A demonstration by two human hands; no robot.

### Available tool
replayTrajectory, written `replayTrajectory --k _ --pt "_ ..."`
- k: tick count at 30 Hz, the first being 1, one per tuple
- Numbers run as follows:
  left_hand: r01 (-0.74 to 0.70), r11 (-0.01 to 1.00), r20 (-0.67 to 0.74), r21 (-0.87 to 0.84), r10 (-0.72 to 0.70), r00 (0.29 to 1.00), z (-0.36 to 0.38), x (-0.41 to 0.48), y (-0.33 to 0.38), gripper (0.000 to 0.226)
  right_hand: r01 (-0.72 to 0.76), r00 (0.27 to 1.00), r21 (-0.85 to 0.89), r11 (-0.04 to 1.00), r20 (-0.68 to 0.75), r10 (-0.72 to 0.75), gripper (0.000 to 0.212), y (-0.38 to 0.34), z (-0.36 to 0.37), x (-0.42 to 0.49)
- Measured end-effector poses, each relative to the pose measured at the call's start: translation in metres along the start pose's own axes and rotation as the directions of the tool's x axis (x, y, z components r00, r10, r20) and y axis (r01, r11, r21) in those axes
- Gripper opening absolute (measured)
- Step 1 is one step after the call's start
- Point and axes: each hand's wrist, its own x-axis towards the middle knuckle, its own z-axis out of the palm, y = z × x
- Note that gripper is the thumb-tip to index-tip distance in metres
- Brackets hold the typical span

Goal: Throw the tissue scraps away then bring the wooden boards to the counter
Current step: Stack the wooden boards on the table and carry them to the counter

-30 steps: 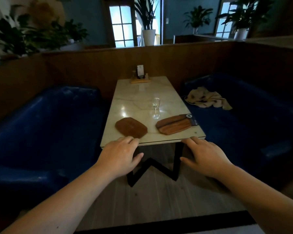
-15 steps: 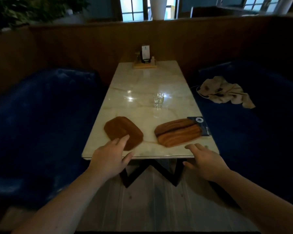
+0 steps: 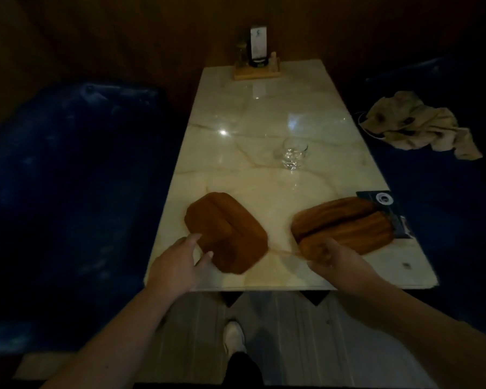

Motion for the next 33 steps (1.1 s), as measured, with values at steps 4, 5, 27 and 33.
replayTrajectory --k 4,5,27,33 --pt "0.107 0.988 0.096 -0.112 -0.096 0.991 -0.002 0.060 -0.038 0.057 -0.131 0.991 0.159 0.979 0.024 0.129 0.041 -0.031 0.021 0.048" --pt "0.140 0.981 0.126 -0.132 -0.123 0.984 -0.002 0.068 -0.047 0.056 -0.166 0.986 0.190 0.968 0.035 0.162 0.044 -0.037 0.026 0.053" --pt "0.130 0.986 0.401 -0.108 -0.076 0.913 0.024 0.260 -0.109 0.032 -0.614 0.788 0.467 0.636 0.407 0.463 0.038 -0.069 0.071 0.139" --pt "0.140 0.986 0.388 -0.090 -0.095 0.917 0.037 0.268 -0.111 0.021 -0.640 0.768 0.478 0.601 0.396 0.503 0.022 -0.069 0.091 0.151"
